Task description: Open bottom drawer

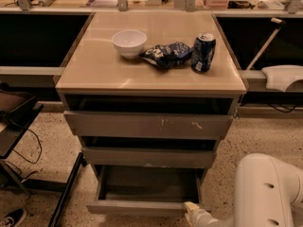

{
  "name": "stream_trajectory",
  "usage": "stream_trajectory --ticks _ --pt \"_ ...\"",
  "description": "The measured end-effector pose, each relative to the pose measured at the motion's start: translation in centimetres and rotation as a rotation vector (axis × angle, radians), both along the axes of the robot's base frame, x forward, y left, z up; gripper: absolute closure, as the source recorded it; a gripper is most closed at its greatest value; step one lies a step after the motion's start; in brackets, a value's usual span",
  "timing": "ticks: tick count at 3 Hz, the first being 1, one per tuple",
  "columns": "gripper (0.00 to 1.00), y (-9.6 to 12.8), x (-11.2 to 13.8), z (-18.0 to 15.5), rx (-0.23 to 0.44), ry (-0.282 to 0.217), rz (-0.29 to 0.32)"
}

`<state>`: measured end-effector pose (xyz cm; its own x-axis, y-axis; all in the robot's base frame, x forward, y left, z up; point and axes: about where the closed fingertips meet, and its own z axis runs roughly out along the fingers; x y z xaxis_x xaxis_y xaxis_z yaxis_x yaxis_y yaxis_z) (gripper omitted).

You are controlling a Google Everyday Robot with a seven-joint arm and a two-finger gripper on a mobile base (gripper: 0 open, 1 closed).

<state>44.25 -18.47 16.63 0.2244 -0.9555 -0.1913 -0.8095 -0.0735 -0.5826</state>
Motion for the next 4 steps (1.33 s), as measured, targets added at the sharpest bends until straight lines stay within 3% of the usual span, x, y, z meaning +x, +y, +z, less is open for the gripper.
stream_trajectory --ticks 1,4 --pt "1.0 -0.3 -1.5 -0.2 -0.003 0.006 -0.001" --pt "1.0 -0.5 -2.8 0.1 -0.008 0.011 -0.001"
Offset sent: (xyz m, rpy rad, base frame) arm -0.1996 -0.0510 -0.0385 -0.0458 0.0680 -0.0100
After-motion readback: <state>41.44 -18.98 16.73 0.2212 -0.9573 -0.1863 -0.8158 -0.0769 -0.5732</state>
